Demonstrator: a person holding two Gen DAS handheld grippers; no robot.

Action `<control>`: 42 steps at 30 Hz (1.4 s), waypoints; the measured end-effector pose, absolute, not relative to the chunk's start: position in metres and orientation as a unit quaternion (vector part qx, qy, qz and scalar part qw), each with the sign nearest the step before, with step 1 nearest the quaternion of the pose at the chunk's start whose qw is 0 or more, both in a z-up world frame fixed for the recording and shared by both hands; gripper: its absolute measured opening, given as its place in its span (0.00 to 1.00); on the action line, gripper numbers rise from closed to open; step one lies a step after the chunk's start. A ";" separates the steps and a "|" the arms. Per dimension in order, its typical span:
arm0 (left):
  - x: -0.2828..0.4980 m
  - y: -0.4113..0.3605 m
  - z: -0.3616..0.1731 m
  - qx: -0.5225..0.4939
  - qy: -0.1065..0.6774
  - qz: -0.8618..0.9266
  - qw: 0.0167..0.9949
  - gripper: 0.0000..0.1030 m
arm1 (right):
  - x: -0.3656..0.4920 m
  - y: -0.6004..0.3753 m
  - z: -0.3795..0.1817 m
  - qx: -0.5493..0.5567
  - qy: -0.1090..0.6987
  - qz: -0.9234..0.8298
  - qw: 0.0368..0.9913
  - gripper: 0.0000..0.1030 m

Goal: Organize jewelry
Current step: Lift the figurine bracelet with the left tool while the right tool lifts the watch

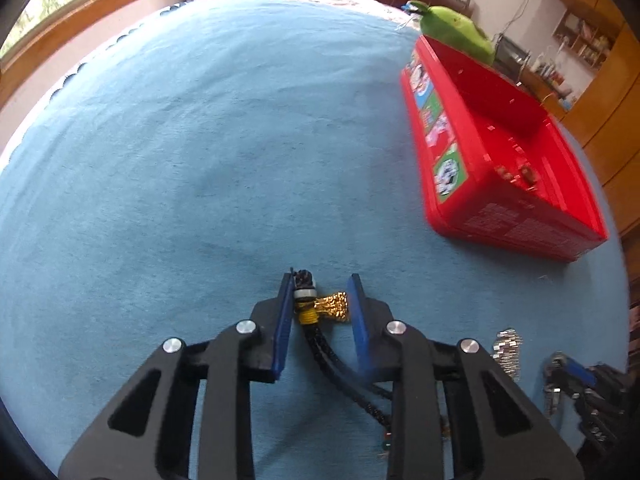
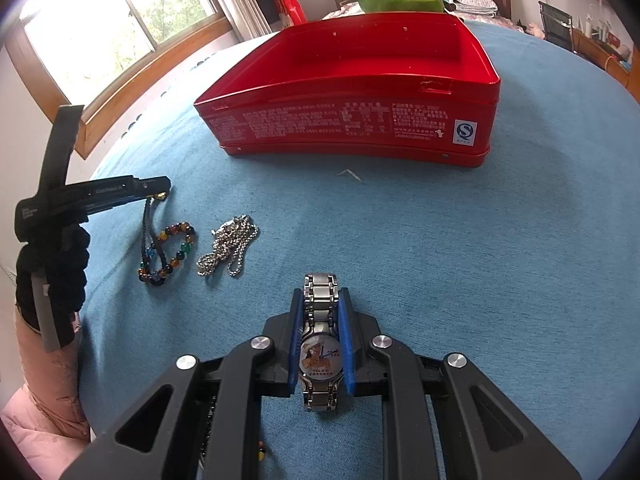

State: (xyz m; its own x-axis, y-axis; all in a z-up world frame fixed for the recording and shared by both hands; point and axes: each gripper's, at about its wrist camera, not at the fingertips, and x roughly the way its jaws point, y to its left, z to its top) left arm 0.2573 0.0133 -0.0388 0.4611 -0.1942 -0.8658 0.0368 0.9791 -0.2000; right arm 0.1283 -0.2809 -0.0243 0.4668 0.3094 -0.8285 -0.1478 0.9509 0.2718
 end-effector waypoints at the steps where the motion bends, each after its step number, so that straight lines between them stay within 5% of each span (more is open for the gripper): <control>1: 0.256 0.015 -0.038 -0.088 0.513 -0.077 0.850 0.25 | 0.128 -0.281 -0.024 0.082 0.498 0.133 0.853 0.16; 5: 0.249 0.019 -0.027 -0.113 0.496 -0.105 0.854 0.25 | 0.125 -0.283 -0.018 0.081 0.489 0.130 0.859 0.16; 7: 0.242 0.020 -0.015 -0.123 0.479 -0.123 0.860 0.09 | 0.122 -0.285 -0.015 0.083 0.485 0.130 0.861 0.16; 14: 0.221 0.008 0.016 -0.117 0.442 -0.162 0.874 0.09 | 0.119 -0.292 -0.001 0.097 0.473 0.128 0.866 0.15; 15: 0.218 0.007 0.020 -0.118 0.439 -0.170 0.875 0.09 | 0.118 -0.293 0.002 0.101 0.470 0.130 0.867 0.00; 22: 0.209 -0.017 0.053 -0.108 0.399 -0.201 0.888 0.09 | 0.121 -0.297 0.023 0.100 0.456 0.133 0.874 0.00; 25: 0.204 -0.019 0.064 -0.112 0.385 -0.216 0.890 0.09 | 0.124 -0.296 0.017 0.097 0.471 0.133 0.867 0.09; 27: 0.199 -0.022 0.070 -0.121 0.379 -0.236 0.887 0.09 | 0.129 -0.293 0.007 0.098 0.489 0.140 0.856 0.38; 29: 0.194 -0.022 0.076 -0.120 0.375 -0.248 0.885 0.09 | 0.132 -0.288 -0.002 0.097 0.501 0.142 0.848 0.50; 35: 0.193 -0.034 0.067 -0.108 0.393 -0.265 0.874 0.09 | 0.138 -0.272 -0.027 0.066 0.535 0.139 0.831 0.50; 37: 0.196 -0.038 0.060 -0.099 0.404 -0.264 0.870 0.09 | 0.138 -0.266 -0.031 0.044 0.530 0.129 0.837 0.42; 39: 0.199 -0.043 0.052 -0.088 0.415 -0.260 0.867 0.09 | 0.138 -0.262 -0.030 0.023 0.523 0.117 0.844 0.17; 42: 0.201 -0.049 0.042 -0.069 0.427 -0.252 0.866 0.09 | 0.139 -0.268 -0.030 0.046 0.522 0.127 0.842 0.17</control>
